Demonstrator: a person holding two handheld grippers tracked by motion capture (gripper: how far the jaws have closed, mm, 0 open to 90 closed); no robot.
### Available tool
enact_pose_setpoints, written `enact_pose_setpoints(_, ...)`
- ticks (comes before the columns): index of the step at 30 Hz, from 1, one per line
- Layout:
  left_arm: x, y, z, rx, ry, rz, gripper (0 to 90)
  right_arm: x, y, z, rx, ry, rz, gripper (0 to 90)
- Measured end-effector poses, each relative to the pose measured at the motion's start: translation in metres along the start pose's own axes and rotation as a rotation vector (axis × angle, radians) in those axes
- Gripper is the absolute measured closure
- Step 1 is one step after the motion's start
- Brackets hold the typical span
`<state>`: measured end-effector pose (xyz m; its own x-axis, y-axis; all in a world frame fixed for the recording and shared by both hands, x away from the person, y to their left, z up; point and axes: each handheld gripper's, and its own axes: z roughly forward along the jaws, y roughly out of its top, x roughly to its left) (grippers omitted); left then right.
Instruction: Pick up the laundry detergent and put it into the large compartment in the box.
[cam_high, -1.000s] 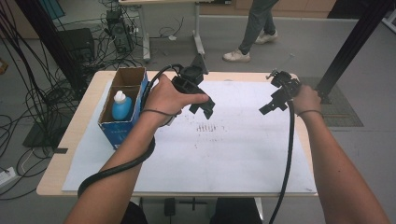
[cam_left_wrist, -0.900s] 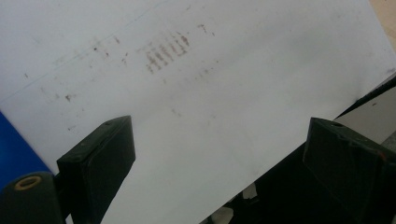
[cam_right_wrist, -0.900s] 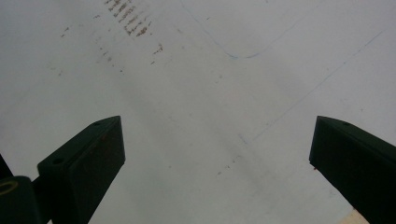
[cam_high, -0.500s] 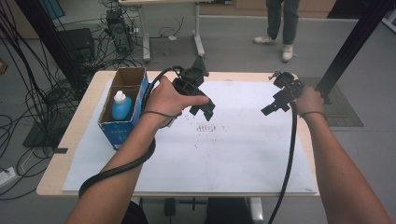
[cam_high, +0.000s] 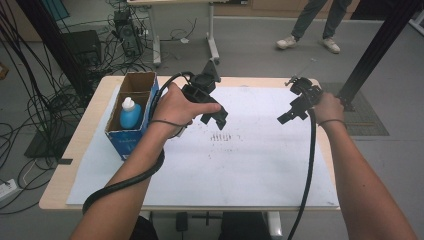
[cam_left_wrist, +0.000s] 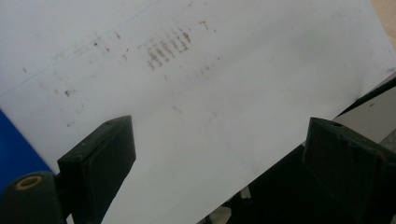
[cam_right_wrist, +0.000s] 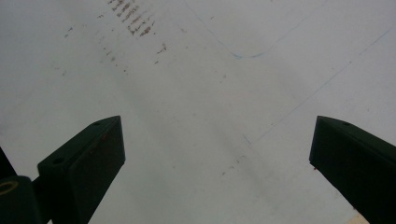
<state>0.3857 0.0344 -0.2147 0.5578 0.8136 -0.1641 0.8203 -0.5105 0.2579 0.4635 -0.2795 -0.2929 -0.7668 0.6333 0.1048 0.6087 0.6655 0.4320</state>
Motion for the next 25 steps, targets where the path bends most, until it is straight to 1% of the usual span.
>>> enact_pose_setpoints(7,0.0,-0.001,0.001,0.002,-0.003,0.002,9.7,0.001,0.0,0.001,0.001,0.001,0.003,3.2)
enact_pose_setpoints(17,0.003,-0.003,0.003,0.009,-0.007,-0.009,9.9,0.002,-0.002,0.004,0.005,0.003,0.001,3.2)
enact_pose_setpoints(21,0.003,-0.006,0.003,0.013,-0.003,-0.012,9.9,0.008,-0.004,0.002,0.012,-0.002,0.002,3.3)
enact_pose_setpoints(23,0.003,-0.008,0.003,0.017,0.006,-0.013,9.9,0.012,-0.008,-0.002,-0.008,-0.003,0.008,3.1)
enact_pose_setpoints(25,0.004,-0.01,0.002,0.013,0.002,-0.017,9.8,0.015,-0.01,-0.004,-0.004,-0.006,0.004,3.2)
